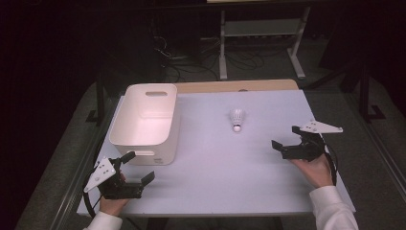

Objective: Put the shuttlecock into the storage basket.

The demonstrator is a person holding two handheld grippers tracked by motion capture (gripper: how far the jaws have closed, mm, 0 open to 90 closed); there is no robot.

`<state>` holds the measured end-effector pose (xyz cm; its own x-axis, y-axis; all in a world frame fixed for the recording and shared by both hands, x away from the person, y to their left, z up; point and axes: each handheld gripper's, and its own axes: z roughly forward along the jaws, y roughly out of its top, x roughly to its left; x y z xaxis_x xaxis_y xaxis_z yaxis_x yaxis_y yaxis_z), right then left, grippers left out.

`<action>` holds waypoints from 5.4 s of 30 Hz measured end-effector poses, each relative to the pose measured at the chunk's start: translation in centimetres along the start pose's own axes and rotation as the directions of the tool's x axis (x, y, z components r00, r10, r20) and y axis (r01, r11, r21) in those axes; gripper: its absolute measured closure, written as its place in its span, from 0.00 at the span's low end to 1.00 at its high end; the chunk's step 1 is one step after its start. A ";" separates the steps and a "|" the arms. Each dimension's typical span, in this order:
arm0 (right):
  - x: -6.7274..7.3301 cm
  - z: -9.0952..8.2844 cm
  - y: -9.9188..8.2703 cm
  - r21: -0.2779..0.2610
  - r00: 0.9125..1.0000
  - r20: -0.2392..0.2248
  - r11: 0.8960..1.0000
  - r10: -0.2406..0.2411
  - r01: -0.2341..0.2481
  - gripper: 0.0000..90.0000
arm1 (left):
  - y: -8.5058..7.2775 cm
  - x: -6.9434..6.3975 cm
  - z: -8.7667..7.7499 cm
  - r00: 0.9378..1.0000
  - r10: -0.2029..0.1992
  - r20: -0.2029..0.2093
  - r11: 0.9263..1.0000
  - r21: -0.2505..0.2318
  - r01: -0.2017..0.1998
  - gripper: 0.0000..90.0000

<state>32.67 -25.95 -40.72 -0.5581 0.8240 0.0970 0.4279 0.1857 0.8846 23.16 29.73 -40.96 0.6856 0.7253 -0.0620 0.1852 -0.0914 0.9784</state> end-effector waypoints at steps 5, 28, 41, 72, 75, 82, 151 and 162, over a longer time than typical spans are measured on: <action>-0.2 0.4 0.7 0.003 1.000 0.001 1.000 -0.007 0.007 0.00 | 0.0 -0.1 0.0 1.000 0.001 -0.007 1.000 0.000 -0.001 0.00; -0.3 2.1 3.9 0.048 0.999 -0.026 0.998 -0.041 0.043 0.00 | 0.0 0.1 -0.1 1.000 -0.011 -0.010 1.000 -0.007 0.011 0.00; -0.7 3.8 5.6 0.077 0.998 -0.044 0.996 -0.046 0.049 0.00 | 0.0 0.1 0.0 1.000 -0.010 -0.009 1.000 -0.009 0.010 0.00; -2.0 7.7 8.6 0.154 0.999 -0.046 0.988 -0.015 0.022 0.00 | 0.1 0.2 0.1 1.000 -0.016 -0.001 1.000 -0.015 0.016 0.00; -1.9 8.3 9.0 0.167 0.999 -0.044 0.986 -0.017 0.024 0.02 | 0.0 0.1 0.1 1.000 -0.018 0.002 1.000 -0.013 0.018 0.00; -1.9 10.4 9.6 0.194 0.999 -0.046 0.981 -0.016 0.025 0.03 | 0.1 0.0 0.2 1.000 -0.008 0.008 1.000 -0.010 0.008 0.00; -0.4 21.2 7.5 0.430 0.975 -0.040 0.885 0.219 -0.181 0.98 | 0.2 0.3 0.1 1.000 -0.009 0.015 1.000 -0.009 0.010 0.00; 1.2 21.7 7.8 0.426 0.976 -0.104 0.895 0.193 -0.132 0.98 | 0.2 0.2 0.1 1.000 -0.009 0.013 1.000 -0.007 0.009 0.00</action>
<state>50.76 -11.85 -43.56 -0.5356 0.7842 0.3132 0.7593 0.2850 0.5850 23.39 29.81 -40.81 0.6928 0.7174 -0.0730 0.1861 -0.0800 0.9793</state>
